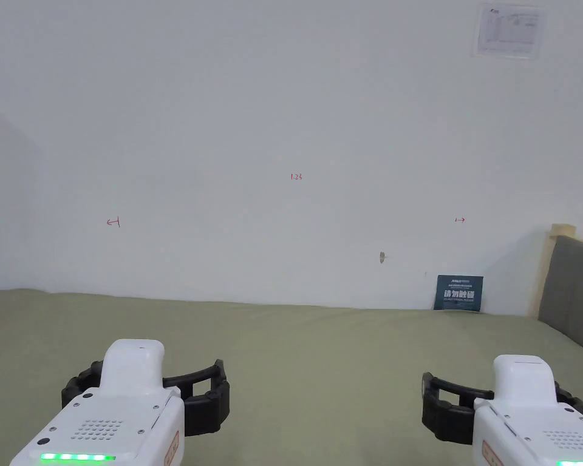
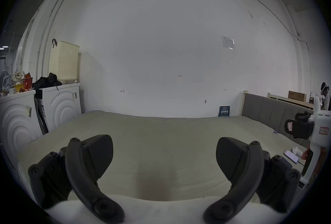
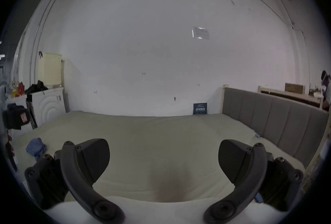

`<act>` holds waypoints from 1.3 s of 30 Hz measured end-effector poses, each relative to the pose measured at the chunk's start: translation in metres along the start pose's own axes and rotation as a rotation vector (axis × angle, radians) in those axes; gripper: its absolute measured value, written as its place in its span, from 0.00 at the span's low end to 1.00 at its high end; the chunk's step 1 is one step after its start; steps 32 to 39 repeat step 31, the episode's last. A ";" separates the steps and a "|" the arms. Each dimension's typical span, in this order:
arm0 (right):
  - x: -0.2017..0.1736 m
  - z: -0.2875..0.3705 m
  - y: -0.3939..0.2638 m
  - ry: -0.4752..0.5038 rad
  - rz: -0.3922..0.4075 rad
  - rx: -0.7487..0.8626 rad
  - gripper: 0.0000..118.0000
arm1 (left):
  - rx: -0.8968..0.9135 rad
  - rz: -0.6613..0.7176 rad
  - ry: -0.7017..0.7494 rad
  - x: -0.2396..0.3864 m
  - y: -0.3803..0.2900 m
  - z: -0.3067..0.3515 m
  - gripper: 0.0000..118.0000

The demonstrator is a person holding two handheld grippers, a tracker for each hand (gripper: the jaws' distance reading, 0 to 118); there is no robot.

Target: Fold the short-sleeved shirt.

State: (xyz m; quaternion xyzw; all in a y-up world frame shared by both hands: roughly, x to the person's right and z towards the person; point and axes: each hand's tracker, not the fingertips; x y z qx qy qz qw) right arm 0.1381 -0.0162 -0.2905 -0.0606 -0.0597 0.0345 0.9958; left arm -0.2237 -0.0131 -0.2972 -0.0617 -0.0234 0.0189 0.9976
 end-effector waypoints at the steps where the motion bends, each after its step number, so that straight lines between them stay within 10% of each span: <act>1: -0.002 0.000 0.000 -0.003 0.015 -0.008 1.00 | 0.001 0.001 -0.001 0.000 0.000 -0.001 1.00; 39: 0.020 0.001 0.020 0.012 -0.153 -0.048 1.00 | 0.003 -0.005 -0.007 0.002 0.001 -0.002 1.00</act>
